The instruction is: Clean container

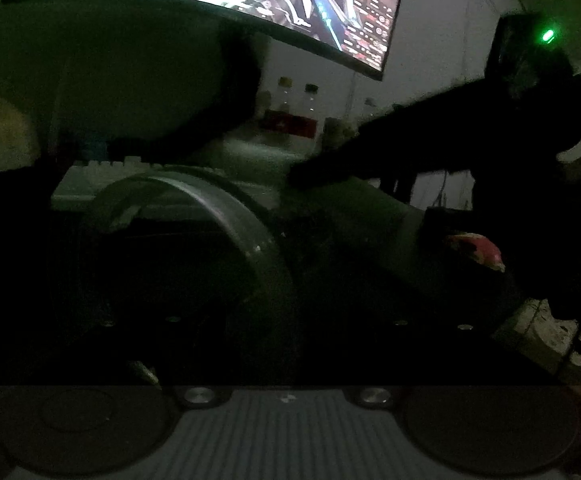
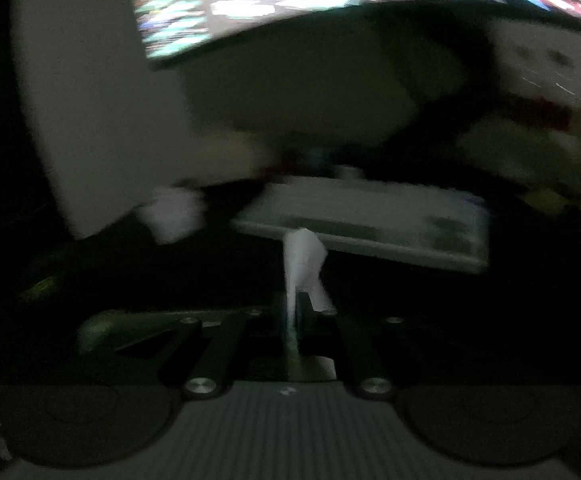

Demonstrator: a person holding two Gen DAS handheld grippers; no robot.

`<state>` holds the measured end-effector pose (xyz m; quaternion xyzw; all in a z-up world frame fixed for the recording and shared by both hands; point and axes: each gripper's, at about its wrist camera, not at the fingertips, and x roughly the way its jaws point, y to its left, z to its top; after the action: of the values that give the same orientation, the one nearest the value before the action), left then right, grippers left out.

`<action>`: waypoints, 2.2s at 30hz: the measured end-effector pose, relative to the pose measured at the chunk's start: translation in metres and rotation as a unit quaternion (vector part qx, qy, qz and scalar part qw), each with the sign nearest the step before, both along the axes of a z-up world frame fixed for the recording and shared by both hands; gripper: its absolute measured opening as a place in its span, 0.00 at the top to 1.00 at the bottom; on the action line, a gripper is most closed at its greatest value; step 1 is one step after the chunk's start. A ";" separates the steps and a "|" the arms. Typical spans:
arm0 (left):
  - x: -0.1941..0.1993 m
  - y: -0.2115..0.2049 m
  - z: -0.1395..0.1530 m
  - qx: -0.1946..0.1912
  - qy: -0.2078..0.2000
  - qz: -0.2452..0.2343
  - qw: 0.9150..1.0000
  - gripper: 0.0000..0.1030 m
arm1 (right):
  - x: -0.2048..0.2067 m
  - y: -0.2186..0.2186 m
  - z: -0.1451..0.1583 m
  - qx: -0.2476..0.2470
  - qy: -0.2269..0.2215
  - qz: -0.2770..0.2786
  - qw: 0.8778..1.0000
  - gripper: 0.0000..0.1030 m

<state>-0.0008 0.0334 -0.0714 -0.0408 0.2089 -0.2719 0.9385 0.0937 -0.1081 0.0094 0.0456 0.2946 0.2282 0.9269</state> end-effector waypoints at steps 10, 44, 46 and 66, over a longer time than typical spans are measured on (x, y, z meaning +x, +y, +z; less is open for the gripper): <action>0.006 0.003 -0.003 -0.004 -0.006 0.003 1.000 0.66 | -0.031 0.040 0.003 0.018 -0.044 0.116 0.992 0.97; -0.009 -0.006 -0.011 -0.029 -0.013 -0.017 0.999 0.61 | -0.037 0.047 0.009 0.030 -0.028 0.115 0.992 0.94; -0.008 -0.007 -0.011 -0.028 -0.014 -0.012 0.999 0.61 | -0.040 0.054 0.009 0.028 -0.032 0.128 0.991 0.94; -0.006 -0.011 -0.008 -0.031 0.004 -0.008 0.999 0.61 | -0.021 0.032 0.002 0.009 -0.031 0.063 0.997 0.94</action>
<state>-0.0065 0.0226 -0.0791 -0.0696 0.2042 -0.2857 0.9337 0.0730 -0.0765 0.0110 0.0280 0.2657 0.2905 0.9188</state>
